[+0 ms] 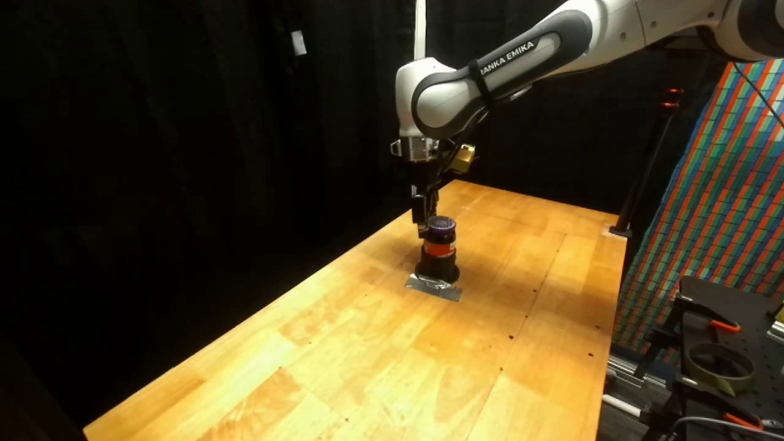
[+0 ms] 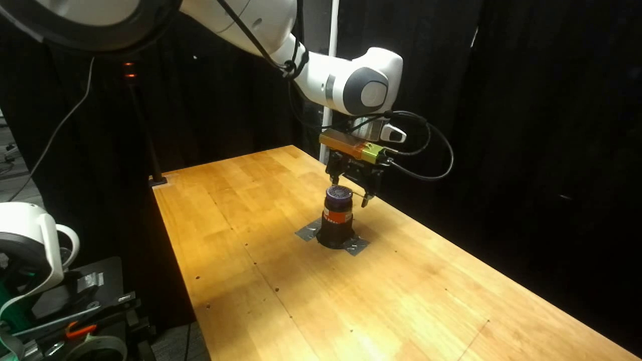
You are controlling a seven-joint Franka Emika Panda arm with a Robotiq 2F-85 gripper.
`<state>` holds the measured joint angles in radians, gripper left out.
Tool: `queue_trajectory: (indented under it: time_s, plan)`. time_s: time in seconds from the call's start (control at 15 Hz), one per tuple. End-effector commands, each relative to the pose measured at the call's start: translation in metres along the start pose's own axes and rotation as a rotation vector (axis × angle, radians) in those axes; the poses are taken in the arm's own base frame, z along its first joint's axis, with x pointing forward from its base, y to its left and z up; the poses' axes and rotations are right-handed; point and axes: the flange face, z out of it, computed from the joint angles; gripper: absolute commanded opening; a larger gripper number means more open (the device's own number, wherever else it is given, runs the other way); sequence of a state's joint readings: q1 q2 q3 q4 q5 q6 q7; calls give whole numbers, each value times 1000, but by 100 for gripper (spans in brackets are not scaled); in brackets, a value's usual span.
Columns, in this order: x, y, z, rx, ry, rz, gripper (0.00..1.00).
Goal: Put a rubber band around the cup
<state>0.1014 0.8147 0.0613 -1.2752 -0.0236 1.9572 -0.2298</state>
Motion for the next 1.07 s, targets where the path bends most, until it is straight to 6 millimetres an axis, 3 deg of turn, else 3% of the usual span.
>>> queue_trajectory:
  time_s: [0.0,0.27,0.6,1.0]
  plan:
    - [-6,-9,-11,-40,-33,-3,100]
    - [-16,-15,-12,-54,-85,-30,100]
    - [-43,-17,3,-37,-181,-33,100]
    - [-86,-13,11,-42,-122,-20,100]
